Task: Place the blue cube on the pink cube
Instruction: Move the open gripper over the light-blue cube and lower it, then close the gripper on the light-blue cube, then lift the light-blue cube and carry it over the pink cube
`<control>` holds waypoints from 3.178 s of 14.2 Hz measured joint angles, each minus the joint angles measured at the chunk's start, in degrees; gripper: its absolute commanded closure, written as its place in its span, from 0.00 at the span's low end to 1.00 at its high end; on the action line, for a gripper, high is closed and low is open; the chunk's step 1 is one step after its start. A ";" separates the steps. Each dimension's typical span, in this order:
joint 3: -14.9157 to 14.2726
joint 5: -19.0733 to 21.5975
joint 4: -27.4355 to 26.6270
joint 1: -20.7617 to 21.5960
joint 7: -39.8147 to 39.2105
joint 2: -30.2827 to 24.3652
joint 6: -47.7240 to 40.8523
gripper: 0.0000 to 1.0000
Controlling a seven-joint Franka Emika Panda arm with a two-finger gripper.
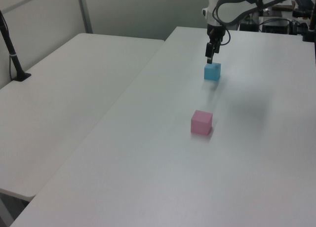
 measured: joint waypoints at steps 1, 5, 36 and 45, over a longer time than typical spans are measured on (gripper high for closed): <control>0.00 0.00 -0.02 -0.06 0.00 0.40 0.52 0.00; -0.02 0.00 -0.17 -0.11 0.91 2.77 4.14 0.00; 1.72 -3.40 -1.48 -1.19 9.96 -0.50 -1.03 0.52; 14.60 -1.58 -1.61 -0.62 21.70 -9.63 -10.06 0.52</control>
